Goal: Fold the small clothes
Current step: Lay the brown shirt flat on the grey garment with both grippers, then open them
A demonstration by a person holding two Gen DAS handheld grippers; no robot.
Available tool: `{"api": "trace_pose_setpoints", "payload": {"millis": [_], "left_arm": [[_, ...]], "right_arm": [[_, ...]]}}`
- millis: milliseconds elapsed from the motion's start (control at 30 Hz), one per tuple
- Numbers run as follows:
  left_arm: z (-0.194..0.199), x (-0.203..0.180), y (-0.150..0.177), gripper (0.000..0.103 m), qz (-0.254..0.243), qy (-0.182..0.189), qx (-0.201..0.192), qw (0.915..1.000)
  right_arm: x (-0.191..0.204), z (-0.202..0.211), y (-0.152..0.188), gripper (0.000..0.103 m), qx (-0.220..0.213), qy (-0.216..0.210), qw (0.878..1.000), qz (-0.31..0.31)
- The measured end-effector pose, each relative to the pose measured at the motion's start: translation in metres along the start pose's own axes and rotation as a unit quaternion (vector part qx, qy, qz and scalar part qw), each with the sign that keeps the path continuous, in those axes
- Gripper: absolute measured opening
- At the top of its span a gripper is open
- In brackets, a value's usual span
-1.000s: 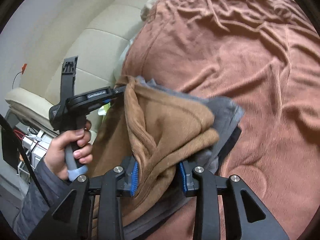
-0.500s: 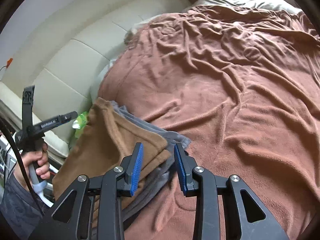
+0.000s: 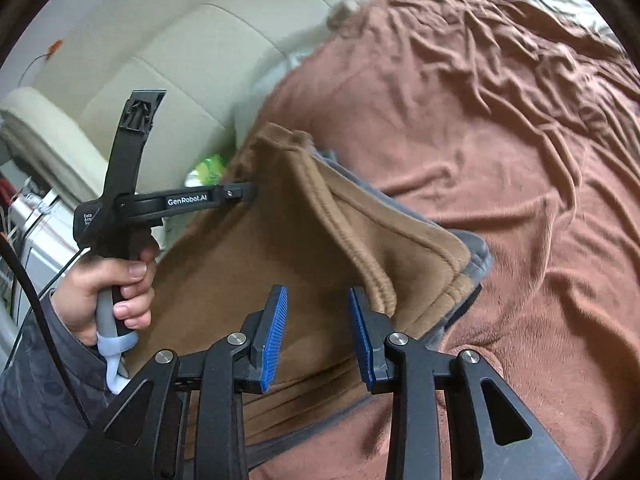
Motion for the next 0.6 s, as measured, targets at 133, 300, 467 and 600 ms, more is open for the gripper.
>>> {"api": "trace_pose_setpoints", "payload": {"millis": [133,300,467,600], "left_arm": [[-0.011,0.006,-0.019,0.023,0.021,-0.021,-0.016,0.9994],[0.000,0.005,-0.031,0.023,0.024,-0.031,-0.046,0.9982],[0.026,0.012,-0.023,0.024,0.015,-0.030,-0.054,0.9980],[0.043,0.019,-0.005,0.025,0.005,-0.044,-0.047,0.9980]], "right_arm": [[-0.014,0.001,0.003,0.026,0.001,-0.007,1.000,-0.012],[-0.017,0.016,0.011,0.026,-0.007,0.007,1.000,0.016],[0.009,0.031,0.014,0.028,-0.017,0.004,0.999,0.033],[0.024,0.033,0.018,0.028,-0.016,0.001,0.999,0.048]]}}
Point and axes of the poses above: each gripper's, at about its wrist camera, not at the fingertips, and z roughly against the way its jaws point, x to its left, y to its underside, the point moved 6 cm from there along -z, roughly the way its jaws point, and after that the axes turned 6 degrees about y, right-handed, at the moved point
